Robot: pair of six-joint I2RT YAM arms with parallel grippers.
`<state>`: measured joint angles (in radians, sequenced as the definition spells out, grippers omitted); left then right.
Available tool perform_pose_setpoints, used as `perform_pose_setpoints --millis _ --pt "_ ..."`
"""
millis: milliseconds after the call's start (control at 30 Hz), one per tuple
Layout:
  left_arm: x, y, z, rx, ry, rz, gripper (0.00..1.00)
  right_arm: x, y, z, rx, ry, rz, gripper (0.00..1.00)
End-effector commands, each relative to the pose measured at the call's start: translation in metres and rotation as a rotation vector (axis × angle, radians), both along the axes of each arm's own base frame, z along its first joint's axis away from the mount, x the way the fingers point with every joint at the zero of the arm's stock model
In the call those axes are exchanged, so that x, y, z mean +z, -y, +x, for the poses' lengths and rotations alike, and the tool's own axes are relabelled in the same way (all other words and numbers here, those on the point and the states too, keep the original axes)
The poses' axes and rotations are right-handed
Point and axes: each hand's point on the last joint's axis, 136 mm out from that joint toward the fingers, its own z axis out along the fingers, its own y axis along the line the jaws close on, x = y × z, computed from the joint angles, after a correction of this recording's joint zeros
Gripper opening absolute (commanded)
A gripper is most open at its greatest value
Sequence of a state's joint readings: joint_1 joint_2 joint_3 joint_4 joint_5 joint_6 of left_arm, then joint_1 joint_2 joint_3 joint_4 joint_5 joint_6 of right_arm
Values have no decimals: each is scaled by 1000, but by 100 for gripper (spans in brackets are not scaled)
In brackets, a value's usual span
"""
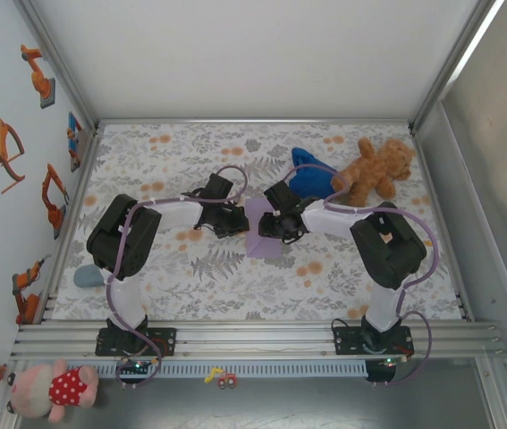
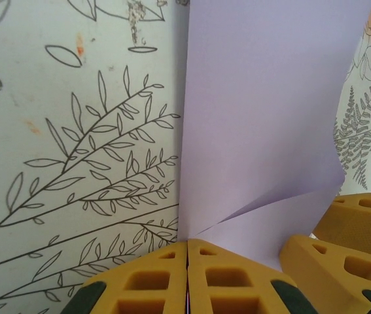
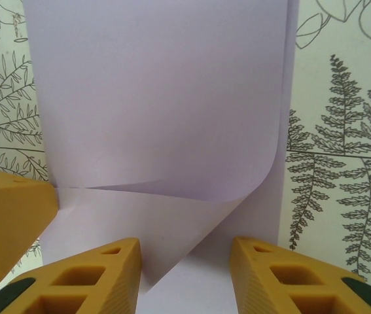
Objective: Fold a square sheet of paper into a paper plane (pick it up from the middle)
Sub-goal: Fold the triangle a second time at the center of the table.
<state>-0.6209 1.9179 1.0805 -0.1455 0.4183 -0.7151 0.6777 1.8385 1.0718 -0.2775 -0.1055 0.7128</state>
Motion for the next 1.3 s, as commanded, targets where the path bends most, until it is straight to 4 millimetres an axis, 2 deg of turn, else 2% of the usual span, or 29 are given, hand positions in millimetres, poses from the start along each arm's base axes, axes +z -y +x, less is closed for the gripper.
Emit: perform_pose_setpoints --millis 0,567,1267 --pt "-4 0 2 -15 1 14 9 -34 24 -19 -11 -93 -138 40" --pt "0 4 7 -36 15 2 11 -48 31 -26 -8 -129 -174 30" --pt "-7 4 9 -37 4 20 10 -54 32 -29 -6 -148 -183 25"
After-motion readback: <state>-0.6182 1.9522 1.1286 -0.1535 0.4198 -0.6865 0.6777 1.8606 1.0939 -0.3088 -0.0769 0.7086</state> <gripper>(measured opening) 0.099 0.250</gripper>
